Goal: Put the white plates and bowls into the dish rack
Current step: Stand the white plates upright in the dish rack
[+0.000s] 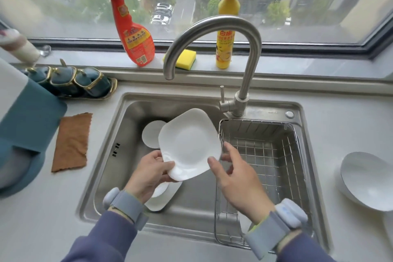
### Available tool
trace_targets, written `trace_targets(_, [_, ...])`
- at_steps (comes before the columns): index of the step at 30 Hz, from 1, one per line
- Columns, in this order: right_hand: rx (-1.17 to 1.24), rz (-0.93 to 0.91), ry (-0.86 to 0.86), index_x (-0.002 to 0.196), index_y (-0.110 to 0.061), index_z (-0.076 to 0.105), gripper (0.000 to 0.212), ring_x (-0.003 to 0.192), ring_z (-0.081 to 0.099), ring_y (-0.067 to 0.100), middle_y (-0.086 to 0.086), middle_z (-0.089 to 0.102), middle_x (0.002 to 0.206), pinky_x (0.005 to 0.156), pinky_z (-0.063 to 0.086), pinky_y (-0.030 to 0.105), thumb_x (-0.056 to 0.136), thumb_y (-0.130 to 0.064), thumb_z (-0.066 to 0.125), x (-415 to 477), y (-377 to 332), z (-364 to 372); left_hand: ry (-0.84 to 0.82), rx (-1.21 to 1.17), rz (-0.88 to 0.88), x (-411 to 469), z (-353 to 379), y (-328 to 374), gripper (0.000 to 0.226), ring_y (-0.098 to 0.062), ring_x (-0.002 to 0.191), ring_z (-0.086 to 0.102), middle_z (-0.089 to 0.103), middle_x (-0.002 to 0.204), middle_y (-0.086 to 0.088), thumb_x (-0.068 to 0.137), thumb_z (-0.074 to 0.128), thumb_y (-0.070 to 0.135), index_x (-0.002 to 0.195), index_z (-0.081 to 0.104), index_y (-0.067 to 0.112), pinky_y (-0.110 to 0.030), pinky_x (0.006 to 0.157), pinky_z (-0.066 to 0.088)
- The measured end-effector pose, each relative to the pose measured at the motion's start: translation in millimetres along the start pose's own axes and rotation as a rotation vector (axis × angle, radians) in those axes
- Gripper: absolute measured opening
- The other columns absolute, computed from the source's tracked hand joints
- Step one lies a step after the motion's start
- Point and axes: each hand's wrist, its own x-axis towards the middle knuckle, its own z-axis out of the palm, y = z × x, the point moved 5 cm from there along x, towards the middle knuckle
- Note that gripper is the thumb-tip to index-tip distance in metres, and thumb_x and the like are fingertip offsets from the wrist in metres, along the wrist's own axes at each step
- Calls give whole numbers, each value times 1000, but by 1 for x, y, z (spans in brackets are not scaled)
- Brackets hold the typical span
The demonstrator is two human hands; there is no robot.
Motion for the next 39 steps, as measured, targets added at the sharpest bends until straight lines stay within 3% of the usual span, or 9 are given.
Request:
trace_targets(4, [269,57,66,116,-40,56,24,77,68,22,-9,72,94,66,58,42,92,-39,54,2,3,-17,-152,-82,9,-20,51,-7,27,-29,77,74,74,109,-29,92,59,-12,119,57,-10,-35,53,60])
trace_targets(6, [320,84,152,108,-34,57,20,63,64,24,0,69,86,50,53,34,95,-23,47,0,9,-36,-198,-80,40,-23,81,-11,25,-28,79,74,75,109,-27,95,58,-6,120,58,-7,-36,57,60])
trace_targets(8, [234,60,253,110,-33,55,22,67,65,24,-3,67,84,56,54,36,96,-22,44,-4,11,-63,-232,-14,111,-26,108,-17,24,-25,81,73,76,106,-22,101,55,4,123,62,0,-39,68,62])
trace_targets(11, [55,49,396,124,-33,49,29,80,65,26,-4,67,89,71,51,36,98,-23,42,-13,21,-108,-306,407,350,-35,145,-29,23,-11,102,67,71,116,-1,99,62,22,121,65,23,-36,96,56])
trace_targets(16, [-198,135,399,140,-20,38,40,86,57,42,15,63,92,75,47,42,101,-14,38,-31,50,-150,-531,1211,654,-41,183,-64,85,-7,153,19,26,165,12,85,63,58,157,30,28,-32,125,21])
trace_targets(22, [-318,163,351,144,-18,28,52,68,43,31,13,59,93,62,28,37,96,-3,40,-40,90,-130,-525,1316,810,-26,177,-59,77,-15,151,29,38,162,5,88,61,58,152,43,19,-34,125,21])
trace_targets(28, [-271,305,188,137,-29,32,47,82,55,38,10,58,92,74,50,42,93,-13,38,-41,116,-100,-506,1241,769,-22,155,-55,76,-3,150,28,36,161,16,84,73,52,150,46,26,-11,118,11])
trace_targets(34, [-309,362,96,128,-22,34,36,86,60,41,17,64,101,77,53,45,92,-13,36,-31,118,-76,-526,1221,736,-22,152,-53,74,-4,148,33,38,160,18,83,75,52,147,49,26,-27,122,25])
trace_targets(39, [-376,360,68,121,-19,35,30,82,61,40,17,65,98,73,53,44,92,-11,36,-24,118,-62,-519,1209,712,-23,152,-51,73,0,144,35,36,160,20,83,75,50,148,48,28,-9,115,18])
